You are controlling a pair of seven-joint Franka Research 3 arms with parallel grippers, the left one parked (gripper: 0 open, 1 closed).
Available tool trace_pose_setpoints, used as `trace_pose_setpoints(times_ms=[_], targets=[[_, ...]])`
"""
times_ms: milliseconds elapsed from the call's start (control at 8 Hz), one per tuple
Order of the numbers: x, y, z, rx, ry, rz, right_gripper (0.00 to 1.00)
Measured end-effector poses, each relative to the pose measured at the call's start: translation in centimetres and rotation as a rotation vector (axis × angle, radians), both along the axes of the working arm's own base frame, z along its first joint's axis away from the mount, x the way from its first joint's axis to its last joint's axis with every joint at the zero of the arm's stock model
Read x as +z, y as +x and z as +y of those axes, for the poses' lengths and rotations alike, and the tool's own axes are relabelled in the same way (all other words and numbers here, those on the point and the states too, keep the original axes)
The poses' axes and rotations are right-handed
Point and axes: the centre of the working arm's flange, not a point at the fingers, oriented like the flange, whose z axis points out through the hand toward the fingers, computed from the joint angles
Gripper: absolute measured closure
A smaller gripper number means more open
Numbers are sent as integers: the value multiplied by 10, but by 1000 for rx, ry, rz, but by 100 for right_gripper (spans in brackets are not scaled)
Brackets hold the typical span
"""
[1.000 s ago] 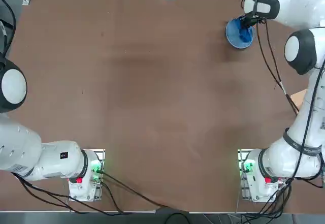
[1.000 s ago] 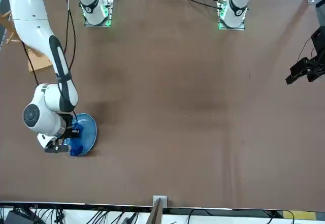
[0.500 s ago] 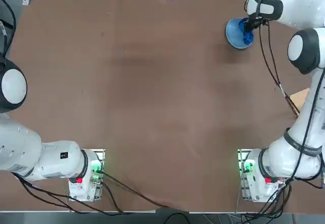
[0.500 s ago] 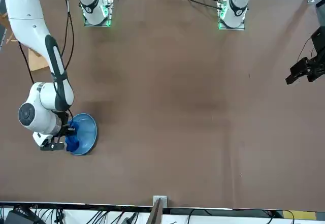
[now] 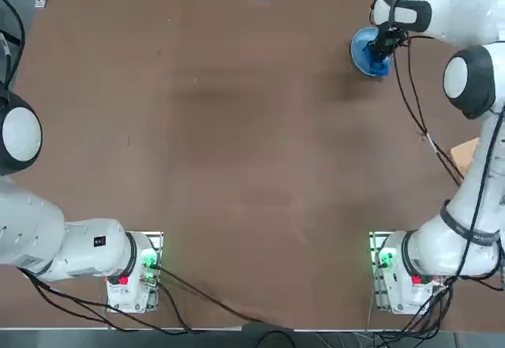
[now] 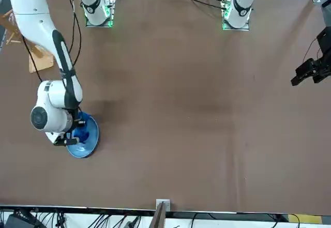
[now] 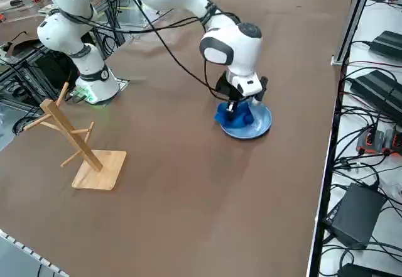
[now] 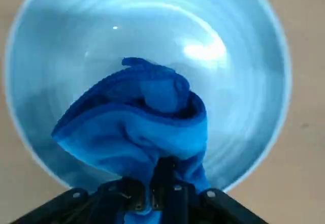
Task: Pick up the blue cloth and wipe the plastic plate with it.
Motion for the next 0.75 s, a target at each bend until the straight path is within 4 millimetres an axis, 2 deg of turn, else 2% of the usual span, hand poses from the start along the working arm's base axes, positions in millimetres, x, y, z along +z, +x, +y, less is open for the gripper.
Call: trace_pose_setpoints(times_ms=[250, 375, 750], targets=[[0, 0, 23, -12, 11, -3, 94], [1, 2, 28, -15, 19, -9, 94], [2, 18, 21, -30, 29, -77, 94]])
